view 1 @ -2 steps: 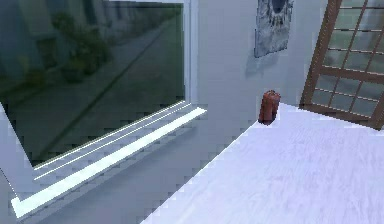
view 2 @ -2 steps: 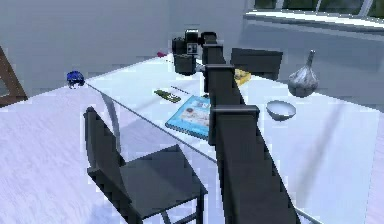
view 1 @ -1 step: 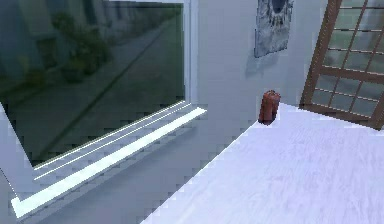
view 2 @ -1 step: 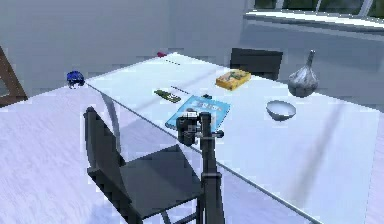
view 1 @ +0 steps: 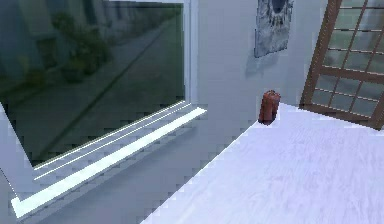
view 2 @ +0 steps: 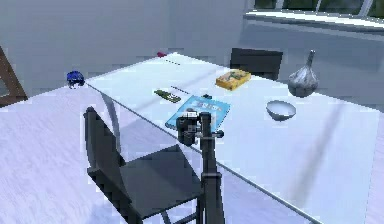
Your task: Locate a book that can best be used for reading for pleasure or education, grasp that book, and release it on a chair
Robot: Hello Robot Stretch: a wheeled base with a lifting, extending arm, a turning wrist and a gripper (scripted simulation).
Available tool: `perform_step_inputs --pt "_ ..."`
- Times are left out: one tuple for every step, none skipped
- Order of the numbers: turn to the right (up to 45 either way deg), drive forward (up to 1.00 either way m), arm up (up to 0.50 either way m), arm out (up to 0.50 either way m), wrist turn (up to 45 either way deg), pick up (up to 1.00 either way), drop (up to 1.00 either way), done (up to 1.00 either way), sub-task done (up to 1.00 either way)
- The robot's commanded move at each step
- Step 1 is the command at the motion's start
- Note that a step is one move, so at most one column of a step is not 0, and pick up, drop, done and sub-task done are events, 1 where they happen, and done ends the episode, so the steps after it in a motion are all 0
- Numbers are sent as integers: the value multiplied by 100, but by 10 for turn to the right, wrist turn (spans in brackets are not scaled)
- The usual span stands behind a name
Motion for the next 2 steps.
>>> perform_step_inputs --pt "0 0 10 0 0 0 0 0 0" --pt "0 0 18 0 0 0 0 0 0"
